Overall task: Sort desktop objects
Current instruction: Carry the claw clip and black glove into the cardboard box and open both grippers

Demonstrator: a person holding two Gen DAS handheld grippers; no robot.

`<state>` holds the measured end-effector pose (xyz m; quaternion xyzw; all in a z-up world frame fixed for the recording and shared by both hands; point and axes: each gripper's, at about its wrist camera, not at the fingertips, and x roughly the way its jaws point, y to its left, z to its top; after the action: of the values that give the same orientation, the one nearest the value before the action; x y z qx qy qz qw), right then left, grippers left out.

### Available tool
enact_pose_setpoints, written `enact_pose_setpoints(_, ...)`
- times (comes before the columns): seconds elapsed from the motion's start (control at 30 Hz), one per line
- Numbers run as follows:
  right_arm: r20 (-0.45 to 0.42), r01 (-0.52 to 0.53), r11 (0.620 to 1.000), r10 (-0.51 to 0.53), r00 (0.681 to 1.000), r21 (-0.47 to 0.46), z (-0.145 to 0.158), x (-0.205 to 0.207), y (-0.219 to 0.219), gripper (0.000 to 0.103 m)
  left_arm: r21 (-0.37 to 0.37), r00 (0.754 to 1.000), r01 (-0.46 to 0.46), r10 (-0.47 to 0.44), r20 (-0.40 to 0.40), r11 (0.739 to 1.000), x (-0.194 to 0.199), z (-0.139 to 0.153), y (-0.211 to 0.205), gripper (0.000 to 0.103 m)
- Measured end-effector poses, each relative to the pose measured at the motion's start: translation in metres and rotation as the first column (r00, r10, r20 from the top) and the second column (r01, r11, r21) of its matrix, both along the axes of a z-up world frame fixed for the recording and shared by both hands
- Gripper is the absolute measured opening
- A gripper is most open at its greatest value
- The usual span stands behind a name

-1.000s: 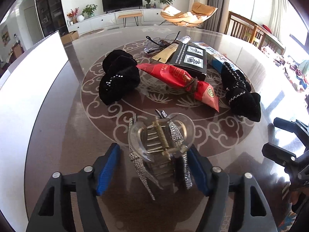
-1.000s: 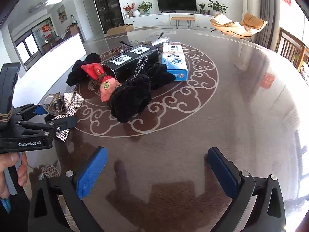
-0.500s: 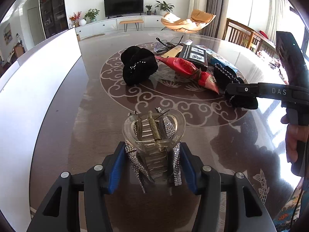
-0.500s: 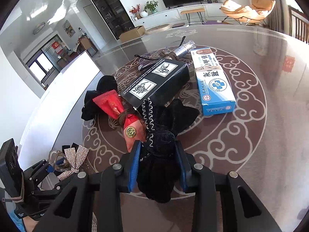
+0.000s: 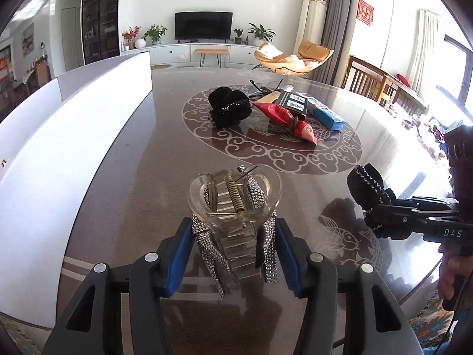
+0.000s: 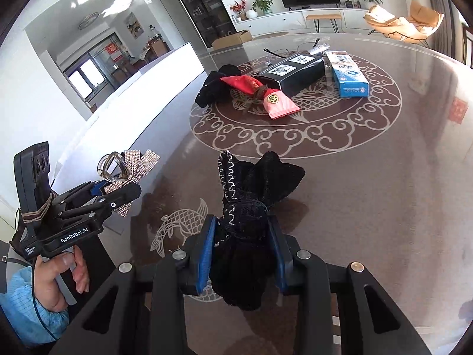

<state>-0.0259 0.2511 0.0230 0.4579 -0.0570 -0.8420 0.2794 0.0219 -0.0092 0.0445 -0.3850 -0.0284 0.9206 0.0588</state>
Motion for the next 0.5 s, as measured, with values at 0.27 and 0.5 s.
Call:
enact_pose_setpoints(0.27, -0.076, -0.159, 0.987, 0.158, 0.985, -0.015, 0.035, 0.000, -0.072, 0.035, 0.055, 0.982, -0.132, 0.138, -0.128, 0.990, 0.033, 0.066, -0.065, 0.054)
enact_pose_setpoints(0.5, -0.211, -0.355, 0.934, 0.342, 0.916, -0.029, 0.098, -0.015, -0.182, 0.035, 0.048, 0.931, -0.326, 0.330, -0.154, 0.944, 0.043, 0.106, -0.176, 0.054)
